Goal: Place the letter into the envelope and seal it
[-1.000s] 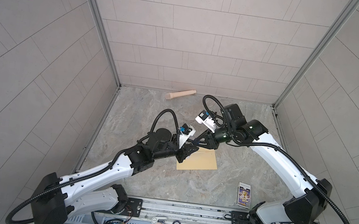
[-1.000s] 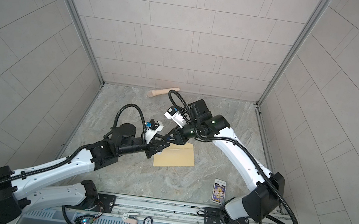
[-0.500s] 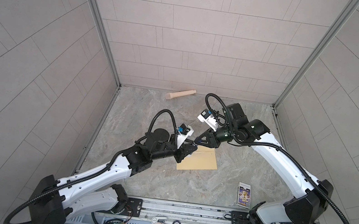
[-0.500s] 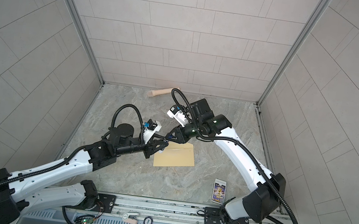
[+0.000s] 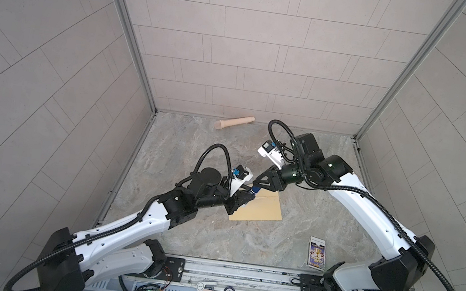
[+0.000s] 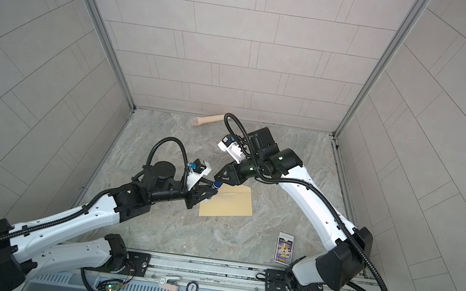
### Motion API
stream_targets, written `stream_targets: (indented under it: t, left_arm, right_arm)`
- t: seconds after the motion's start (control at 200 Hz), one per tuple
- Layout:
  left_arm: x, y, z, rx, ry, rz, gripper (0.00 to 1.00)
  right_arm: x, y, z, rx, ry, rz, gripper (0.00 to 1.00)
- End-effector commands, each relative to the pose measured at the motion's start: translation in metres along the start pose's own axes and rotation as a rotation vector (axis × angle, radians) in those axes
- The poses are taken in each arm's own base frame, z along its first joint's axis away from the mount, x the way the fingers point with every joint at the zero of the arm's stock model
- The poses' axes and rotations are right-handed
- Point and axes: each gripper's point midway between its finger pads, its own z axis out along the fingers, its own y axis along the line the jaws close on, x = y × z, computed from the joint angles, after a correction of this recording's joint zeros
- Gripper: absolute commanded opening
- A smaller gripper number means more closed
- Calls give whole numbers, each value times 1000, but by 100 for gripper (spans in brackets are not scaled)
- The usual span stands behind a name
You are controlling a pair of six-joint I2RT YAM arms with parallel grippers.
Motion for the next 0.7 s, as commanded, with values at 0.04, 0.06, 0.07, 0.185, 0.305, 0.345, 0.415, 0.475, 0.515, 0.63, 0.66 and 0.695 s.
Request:
stream_targets:
  t: [0.04, 0.06, 0.07, 0.185, 0.305, 0.345, 0.415, 0.475, 0.515, 0.63, 0.66, 0.695]
  left_arm:
    - [-19, -4, -10, 1, -52, 47, 0]
    - [-18, -4, -10, 0, -51, 46, 0]
    - [-19, -4, -10, 0, -52, 45, 0]
    - [-19, -4, -10, 0, -54, 45, 0]
    - [-18, -3, -11, -3, -53, 46, 0]
    - [-20, -4, -11, -3, -56, 46, 0]
    - [-20, -3, -12, -6, -59, 46, 0]
    - [-21, -3, -12, -9, -61, 46, 0]
    - [-20, -3, -12, -8, -59, 45, 0]
    - [-21, -2, -14, -14, -66, 44, 0]
    - [-20, -2, -14, -15, -65, 42, 0]
    - [-21, -3, -14, -14, -66, 43, 0]
  right_arm:
    - [2, 6, 0, -22, 3, -4, 47]
    - [3, 6, 1, -24, 7, -1, 48]
    - [3, 5, 1, -23, 7, 0, 49]
    - [3, 4, 1, -18, 5, 2, 49]
    - [3, 4, 3, -28, 14, 6, 45]
    - [3, 6, 5, -43, 17, 6, 44]
    - [4, 7, 7, -52, 22, 7, 44]
    - [6, 8, 10, -64, 31, 10, 45]
    - [7, 7, 10, -63, 33, 13, 45]
    - [9, 7, 11, -62, 37, 18, 40]
    - [9, 7, 10, -62, 36, 17, 34]
    - [8, 8, 10, -60, 34, 14, 30]
